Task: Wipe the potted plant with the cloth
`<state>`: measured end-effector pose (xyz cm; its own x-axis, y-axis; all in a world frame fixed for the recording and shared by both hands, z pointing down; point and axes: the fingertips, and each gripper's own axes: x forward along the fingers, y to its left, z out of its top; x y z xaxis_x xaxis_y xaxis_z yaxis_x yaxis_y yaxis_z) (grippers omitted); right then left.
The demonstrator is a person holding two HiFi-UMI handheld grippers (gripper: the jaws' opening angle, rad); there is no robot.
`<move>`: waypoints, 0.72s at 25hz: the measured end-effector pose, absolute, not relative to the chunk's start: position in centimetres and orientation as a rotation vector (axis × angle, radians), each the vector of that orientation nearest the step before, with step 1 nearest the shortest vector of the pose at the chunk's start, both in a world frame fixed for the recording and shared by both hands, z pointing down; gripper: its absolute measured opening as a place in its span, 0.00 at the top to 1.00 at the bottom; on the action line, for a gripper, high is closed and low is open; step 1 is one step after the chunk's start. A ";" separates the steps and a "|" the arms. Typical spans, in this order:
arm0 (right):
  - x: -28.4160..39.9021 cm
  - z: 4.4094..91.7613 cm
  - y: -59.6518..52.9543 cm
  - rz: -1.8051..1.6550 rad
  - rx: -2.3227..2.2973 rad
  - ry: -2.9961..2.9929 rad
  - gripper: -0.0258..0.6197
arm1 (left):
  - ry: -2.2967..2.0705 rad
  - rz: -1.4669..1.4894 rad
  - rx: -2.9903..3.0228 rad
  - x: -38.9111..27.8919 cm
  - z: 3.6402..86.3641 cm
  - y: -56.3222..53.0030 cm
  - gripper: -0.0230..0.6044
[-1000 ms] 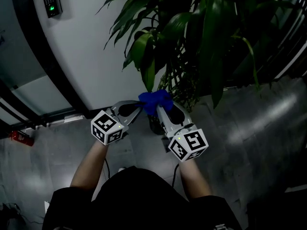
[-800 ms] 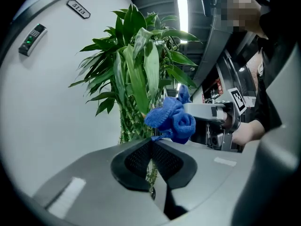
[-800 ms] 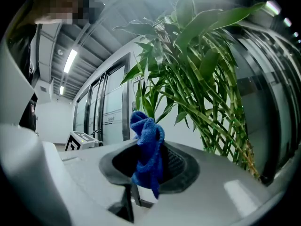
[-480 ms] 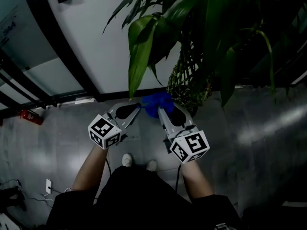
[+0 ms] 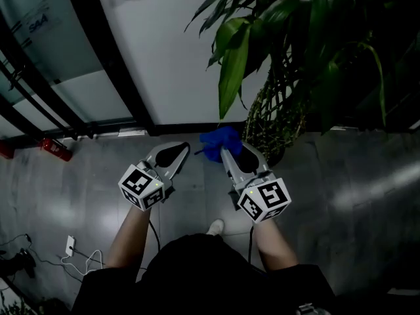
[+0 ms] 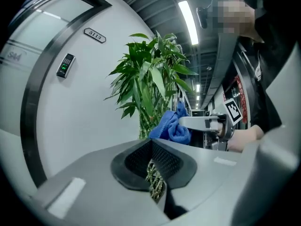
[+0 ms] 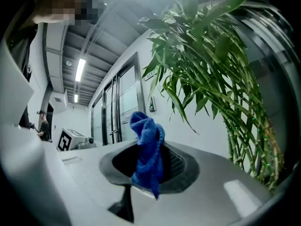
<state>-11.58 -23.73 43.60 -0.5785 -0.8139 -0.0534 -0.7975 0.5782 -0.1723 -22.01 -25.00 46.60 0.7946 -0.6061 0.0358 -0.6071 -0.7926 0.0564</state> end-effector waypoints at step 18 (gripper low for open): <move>-15.9 42.0 -5.8 -0.113 -1.770 2.487 0.80 | -0.785 -0.109 2.987 -29.9 44.2 -11.6 0.95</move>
